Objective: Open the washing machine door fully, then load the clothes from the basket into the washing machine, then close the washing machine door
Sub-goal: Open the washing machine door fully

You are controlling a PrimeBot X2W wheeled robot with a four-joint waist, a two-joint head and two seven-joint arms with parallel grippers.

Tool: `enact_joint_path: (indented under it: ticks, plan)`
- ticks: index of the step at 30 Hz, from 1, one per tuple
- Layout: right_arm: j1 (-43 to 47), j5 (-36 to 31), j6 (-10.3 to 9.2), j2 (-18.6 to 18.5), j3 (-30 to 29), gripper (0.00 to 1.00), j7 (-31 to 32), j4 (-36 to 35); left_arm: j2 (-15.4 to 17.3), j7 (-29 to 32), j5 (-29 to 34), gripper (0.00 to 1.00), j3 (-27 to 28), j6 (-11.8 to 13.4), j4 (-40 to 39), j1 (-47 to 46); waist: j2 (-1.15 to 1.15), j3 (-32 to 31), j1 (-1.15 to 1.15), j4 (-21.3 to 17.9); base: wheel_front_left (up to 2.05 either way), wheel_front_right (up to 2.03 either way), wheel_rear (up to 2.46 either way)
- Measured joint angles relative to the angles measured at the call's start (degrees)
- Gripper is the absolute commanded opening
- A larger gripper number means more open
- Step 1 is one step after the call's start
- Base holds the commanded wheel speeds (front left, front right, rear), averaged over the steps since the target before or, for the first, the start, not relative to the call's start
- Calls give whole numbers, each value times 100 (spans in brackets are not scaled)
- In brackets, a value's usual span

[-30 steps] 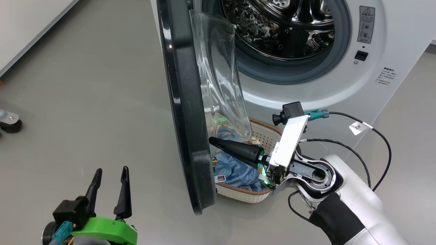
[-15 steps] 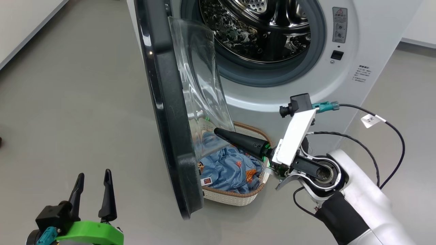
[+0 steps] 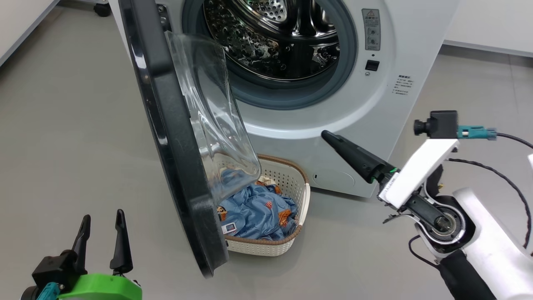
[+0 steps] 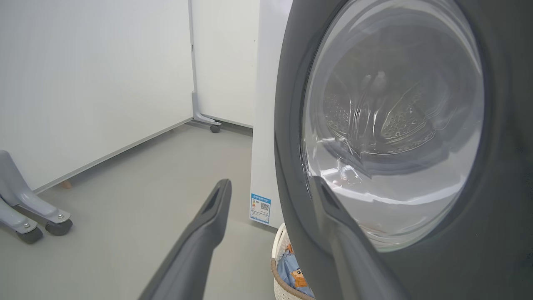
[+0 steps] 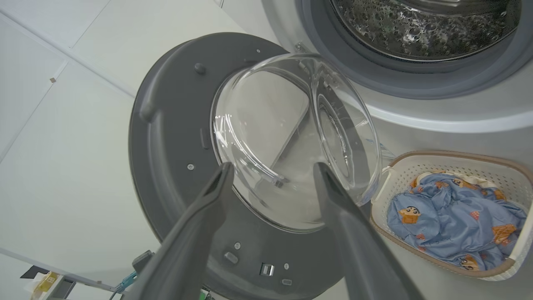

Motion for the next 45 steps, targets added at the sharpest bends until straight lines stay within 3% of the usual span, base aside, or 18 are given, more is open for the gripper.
enact_joint_path:
  ticks: [12, 24, 35, 38, 45]
  plan:
    - [701, -1419, 1, -1011, -234, 100, -1715, -69, 0, 0, 159, 100, 138, 0, -51, 110, 0, -62, 0, -430, 0, 0, 0]
    - [1674, -2106, 2, -1323, -590, 100, -3505, 494, -1, 0, 204, 100, 30, -1, -48, 122, 0, -138, 0, -690, 0, 0, 0]
    - [2226, -2939, 1, -1092, -860, 100, -3442, 936, 0, 0, 253, 100, 103, 0, -43, 213, 0, -166, 0, -777, 0, 0, 0]
    - [2298, -3170, -55, -832, -1287, 100, -3440, 873, -3, 0, 253, 100, 190, 0, -45, 241, 0, -162, 0, -815, 0, 0, 0]
    - [2334, -4129, -130, -700, -1927, 100, -3441, 631, 4, 0, 253, 100, 267, 0, -51, 329, 0, -150, 0, -981, 0, 0, 0]
